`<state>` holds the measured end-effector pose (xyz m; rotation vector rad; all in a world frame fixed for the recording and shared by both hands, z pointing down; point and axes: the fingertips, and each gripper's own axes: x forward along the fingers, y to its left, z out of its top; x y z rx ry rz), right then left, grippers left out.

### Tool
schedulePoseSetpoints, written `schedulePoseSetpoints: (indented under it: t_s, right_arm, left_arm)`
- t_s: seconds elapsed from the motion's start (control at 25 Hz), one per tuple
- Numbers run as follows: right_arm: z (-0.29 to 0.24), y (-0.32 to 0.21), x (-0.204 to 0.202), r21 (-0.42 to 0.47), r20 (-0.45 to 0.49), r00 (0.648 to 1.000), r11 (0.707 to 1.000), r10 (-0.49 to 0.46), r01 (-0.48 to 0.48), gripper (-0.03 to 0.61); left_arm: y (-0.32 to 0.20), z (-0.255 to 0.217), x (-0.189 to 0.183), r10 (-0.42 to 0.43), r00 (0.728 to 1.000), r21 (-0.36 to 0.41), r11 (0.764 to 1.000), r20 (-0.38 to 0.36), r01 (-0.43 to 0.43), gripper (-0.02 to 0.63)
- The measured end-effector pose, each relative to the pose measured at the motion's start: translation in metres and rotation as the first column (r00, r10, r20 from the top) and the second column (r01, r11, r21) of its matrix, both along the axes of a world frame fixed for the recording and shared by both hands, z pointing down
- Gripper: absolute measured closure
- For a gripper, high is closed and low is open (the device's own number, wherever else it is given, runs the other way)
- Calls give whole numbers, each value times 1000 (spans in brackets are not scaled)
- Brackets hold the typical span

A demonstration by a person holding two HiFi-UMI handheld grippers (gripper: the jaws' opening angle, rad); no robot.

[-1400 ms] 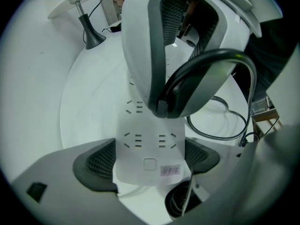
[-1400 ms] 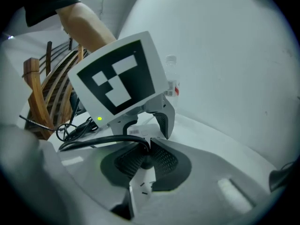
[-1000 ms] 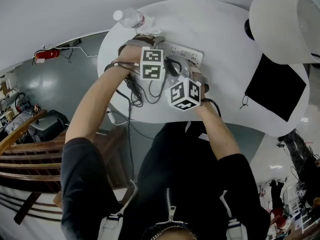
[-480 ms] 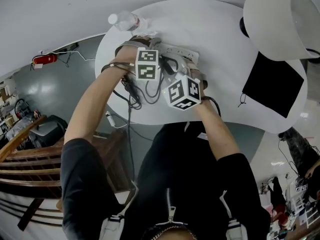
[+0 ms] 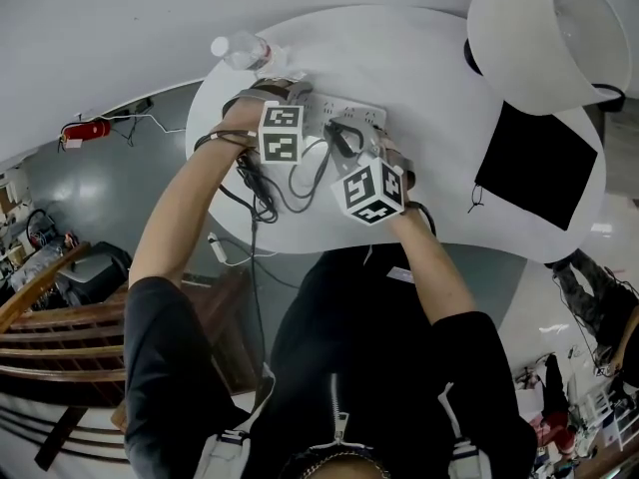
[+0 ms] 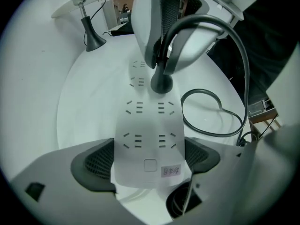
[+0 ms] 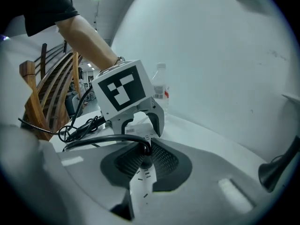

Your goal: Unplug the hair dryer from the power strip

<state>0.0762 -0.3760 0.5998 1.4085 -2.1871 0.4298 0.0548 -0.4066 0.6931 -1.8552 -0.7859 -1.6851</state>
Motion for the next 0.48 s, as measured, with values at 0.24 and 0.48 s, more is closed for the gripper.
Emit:
schedulePoseSetpoints:
  t_s: [0.24,0.48]
  right_arm:
    - [0,1,2,6,10,1000,1000,21,-21,535]
    - [-9,2,5,14,12,999,999,50,-50,534]
  left_arm:
    - [-2,-29,9,-71,994,-30,997,-81,69,179]
    - [-2,-56,8,-177,967,-58,984,-181,169,181]
